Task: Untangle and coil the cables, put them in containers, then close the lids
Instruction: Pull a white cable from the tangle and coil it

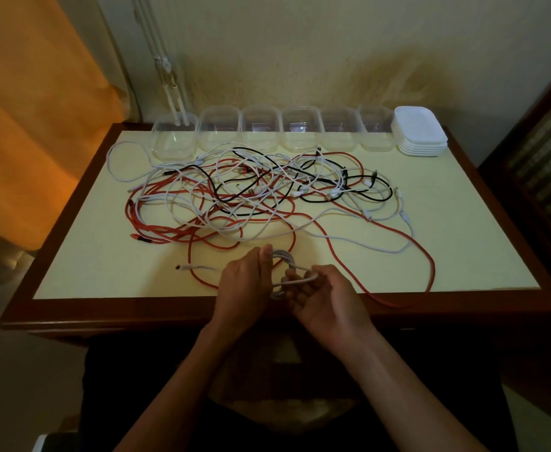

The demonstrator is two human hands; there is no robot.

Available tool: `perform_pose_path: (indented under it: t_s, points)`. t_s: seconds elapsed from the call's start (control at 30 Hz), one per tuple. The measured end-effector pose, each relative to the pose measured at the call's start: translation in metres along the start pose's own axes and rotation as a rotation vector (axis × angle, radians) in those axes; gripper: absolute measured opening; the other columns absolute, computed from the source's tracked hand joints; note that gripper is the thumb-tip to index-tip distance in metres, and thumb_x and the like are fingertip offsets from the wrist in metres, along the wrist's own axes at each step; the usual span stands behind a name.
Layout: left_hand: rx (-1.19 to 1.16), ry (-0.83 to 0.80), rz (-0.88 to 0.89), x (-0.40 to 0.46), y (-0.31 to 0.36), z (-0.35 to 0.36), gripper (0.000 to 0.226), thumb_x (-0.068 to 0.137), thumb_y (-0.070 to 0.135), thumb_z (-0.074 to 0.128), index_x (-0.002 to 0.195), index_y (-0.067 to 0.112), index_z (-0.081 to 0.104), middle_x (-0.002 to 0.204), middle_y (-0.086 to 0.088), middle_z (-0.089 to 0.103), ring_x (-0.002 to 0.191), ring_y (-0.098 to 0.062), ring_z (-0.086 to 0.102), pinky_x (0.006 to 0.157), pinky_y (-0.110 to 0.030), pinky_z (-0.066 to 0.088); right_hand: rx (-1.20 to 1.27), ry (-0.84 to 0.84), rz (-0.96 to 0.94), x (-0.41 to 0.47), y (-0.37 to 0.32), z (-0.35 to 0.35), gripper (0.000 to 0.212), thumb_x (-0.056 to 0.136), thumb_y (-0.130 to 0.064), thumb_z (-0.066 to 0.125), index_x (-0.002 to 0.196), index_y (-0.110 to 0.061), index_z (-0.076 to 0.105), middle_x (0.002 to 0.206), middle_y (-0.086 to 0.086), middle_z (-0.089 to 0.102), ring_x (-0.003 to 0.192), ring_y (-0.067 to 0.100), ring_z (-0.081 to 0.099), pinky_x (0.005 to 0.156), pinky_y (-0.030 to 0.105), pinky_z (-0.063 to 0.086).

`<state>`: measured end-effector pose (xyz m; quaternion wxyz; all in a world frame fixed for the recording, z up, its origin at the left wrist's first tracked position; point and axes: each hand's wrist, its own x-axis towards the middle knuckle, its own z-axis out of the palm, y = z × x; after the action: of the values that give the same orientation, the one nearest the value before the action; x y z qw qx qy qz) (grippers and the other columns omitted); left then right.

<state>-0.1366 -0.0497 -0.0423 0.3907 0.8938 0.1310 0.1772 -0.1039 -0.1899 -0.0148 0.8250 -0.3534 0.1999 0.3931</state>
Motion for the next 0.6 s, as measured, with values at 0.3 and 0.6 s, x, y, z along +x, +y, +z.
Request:
perform_pose_path:
  t_s: [0.3, 0.6]
  points:
    - [0.097, -0.119, 0.073, 0.008, -0.024, -0.024, 0.054, 0.097, 0.053, 0.019, 0.078, 0.020, 0.058, 0.061, 0.003, 0.053, 0.056, -0.013, 0.051, 0.055, -0.032, 0.041, -0.469, -0.047, 0.021, -0.004, -0.022, -0.023, 0.023, 0.094, -0.022, 0.056, 0.078, -0.007, 0.063, 0.045, -0.004, 0.025, 0.034, 0.009, 0.019, 0.040, 0.023, 0.019]
    - [0.119, -0.214, 0.052, 0.006, -0.029, -0.030, 0.022, 0.100, 0.034, 0.040, 0.092, 0.021, 0.056, 0.071, 0.006, 0.058, 0.059, -0.009, 0.057, 0.057, -0.030, 0.050, -1.320, 0.021, -0.240, -0.016, -0.055, 0.000, 0.016, 0.097, -0.021, 0.061, 0.095, -0.014, 0.075, 0.041, -0.019, 0.047, 0.046, 0.001, 0.040, 0.054, 0.019, 0.028]
